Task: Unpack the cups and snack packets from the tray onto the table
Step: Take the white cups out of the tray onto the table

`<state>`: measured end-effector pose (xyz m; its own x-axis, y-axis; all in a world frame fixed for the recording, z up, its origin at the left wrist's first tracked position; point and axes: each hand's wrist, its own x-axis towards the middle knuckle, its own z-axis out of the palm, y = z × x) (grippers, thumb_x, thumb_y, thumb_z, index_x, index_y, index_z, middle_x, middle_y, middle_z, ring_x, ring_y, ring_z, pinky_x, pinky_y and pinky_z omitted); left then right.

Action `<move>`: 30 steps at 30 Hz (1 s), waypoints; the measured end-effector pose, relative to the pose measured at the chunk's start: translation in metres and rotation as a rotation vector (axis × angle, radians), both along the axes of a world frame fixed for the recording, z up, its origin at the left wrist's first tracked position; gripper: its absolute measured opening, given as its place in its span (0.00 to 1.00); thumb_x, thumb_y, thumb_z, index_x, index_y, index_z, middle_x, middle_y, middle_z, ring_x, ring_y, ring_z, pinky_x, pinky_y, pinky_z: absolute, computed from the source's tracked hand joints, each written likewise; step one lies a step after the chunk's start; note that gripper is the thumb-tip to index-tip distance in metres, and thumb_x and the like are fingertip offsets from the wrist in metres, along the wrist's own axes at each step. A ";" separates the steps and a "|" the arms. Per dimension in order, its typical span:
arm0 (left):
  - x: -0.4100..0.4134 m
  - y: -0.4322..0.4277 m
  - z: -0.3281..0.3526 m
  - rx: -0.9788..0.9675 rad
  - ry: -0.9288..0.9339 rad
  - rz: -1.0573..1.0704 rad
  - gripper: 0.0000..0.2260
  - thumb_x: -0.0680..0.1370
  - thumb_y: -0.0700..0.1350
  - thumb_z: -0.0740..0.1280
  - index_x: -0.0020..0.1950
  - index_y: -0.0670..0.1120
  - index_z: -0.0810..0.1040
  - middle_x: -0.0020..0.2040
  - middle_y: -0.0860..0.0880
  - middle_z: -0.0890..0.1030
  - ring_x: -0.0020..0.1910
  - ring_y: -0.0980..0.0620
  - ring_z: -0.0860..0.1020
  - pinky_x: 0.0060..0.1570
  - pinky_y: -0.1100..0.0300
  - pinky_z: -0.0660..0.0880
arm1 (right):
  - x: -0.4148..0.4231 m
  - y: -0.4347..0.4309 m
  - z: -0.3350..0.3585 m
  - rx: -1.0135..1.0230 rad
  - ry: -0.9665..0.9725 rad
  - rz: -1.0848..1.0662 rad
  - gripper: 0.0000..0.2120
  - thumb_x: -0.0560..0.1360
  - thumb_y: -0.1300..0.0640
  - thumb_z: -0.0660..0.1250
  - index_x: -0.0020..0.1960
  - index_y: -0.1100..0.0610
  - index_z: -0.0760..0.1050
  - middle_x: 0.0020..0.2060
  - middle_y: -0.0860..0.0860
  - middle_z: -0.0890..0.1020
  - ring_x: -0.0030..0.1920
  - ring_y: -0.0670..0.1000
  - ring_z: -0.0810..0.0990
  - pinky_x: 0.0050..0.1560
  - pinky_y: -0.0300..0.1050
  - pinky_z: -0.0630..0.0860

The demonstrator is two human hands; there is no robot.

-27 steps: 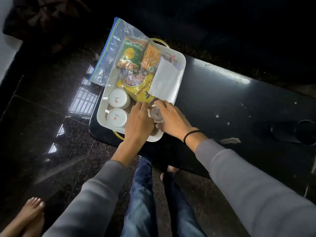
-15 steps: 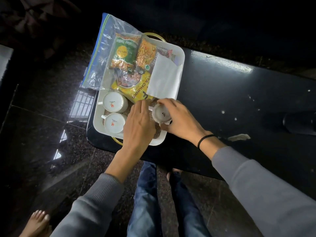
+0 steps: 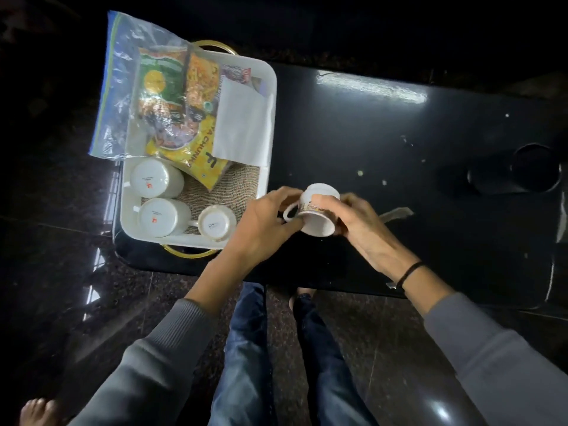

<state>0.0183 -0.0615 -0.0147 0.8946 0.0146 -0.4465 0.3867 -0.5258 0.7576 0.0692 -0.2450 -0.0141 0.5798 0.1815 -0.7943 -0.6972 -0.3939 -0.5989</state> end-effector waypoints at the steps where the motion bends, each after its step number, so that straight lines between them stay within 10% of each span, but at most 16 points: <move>1: -0.002 -0.008 -0.002 0.007 0.015 0.006 0.17 0.76 0.46 0.73 0.64 0.48 0.80 0.56 0.52 0.84 0.55 0.56 0.81 0.55 0.62 0.78 | -0.006 -0.006 -0.003 0.031 0.059 -0.050 0.30 0.69 0.36 0.75 0.57 0.59 0.82 0.48 0.55 0.86 0.49 0.57 0.85 0.50 0.56 0.80; 6: -0.020 -0.038 -0.014 0.063 0.102 -0.012 0.13 0.76 0.43 0.71 0.61 0.46 0.84 0.55 0.49 0.86 0.54 0.51 0.83 0.56 0.55 0.78 | -0.035 -0.021 -0.011 0.080 0.285 -0.236 0.13 0.77 0.44 0.71 0.51 0.52 0.87 0.46 0.54 0.87 0.47 0.51 0.84 0.46 0.45 0.78; 22: -0.029 -0.057 -0.022 0.242 0.179 -0.061 0.13 0.75 0.50 0.70 0.57 0.49 0.85 0.53 0.51 0.86 0.50 0.49 0.83 0.50 0.50 0.80 | -0.053 -0.036 -0.032 -0.076 0.351 -0.311 0.16 0.79 0.46 0.69 0.54 0.59 0.83 0.46 0.60 0.87 0.43 0.57 0.88 0.42 0.45 0.86; 30: -0.031 -0.056 -0.019 0.290 0.191 -0.090 0.13 0.76 0.54 0.68 0.57 0.52 0.82 0.53 0.54 0.85 0.51 0.50 0.82 0.49 0.50 0.80 | -0.043 -0.036 -0.021 -0.468 -0.074 0.036 0.21 0.80 0.40 0.64 0.47 0.59 0.79 0.43 0.53 0.83 0.43 0.53 0.82 0.41 0.47 0.74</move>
